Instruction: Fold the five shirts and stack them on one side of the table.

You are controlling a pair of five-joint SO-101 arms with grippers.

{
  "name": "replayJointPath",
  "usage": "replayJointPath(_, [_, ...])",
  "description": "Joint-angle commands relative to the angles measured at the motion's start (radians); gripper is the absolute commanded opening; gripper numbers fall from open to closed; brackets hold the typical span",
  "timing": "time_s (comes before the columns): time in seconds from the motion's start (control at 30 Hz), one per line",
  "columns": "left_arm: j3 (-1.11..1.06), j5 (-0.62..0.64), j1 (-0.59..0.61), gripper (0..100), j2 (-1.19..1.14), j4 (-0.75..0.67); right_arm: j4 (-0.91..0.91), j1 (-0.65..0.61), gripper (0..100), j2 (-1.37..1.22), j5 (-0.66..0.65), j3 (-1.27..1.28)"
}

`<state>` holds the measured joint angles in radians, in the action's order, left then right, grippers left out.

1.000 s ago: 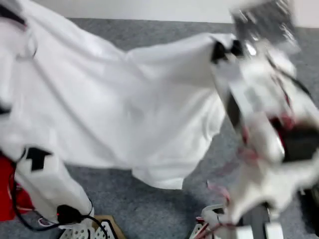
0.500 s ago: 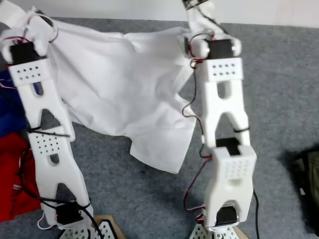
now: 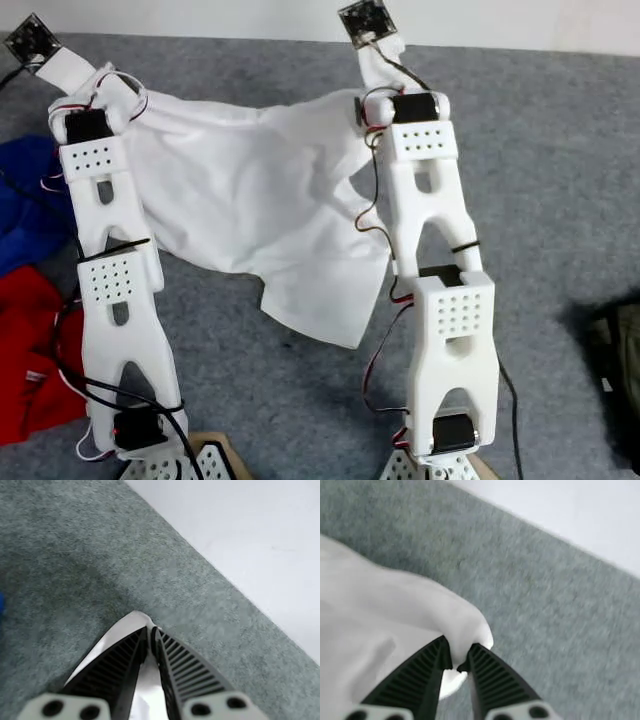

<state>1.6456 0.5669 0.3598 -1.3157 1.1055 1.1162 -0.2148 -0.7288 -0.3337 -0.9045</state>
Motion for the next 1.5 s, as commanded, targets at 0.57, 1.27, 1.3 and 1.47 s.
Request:
replayJointPath(0.57, [0.016,-0.203,0.008,1,0.329,0.669,0.648,-0.047,0.6,0.117,0.029,-0.225])
replayJointPath(1.27, [-0.444,-0.379,-0.019,1,0.567,0.674,0.644,-0.194,0.6,0.599,0.023,0.351])
replayJointPath(1.3, [-0.521,-0.379,-0.025,1,0.608,0.672,0.644,-0.194,0.6,0.616,0.028,0.383])
replayJointPath(1.47, [-0.839,-0.382,-0.050,1,0.796,0.669,0.644,-0.180,0.6,0.647,0.031,0.479])
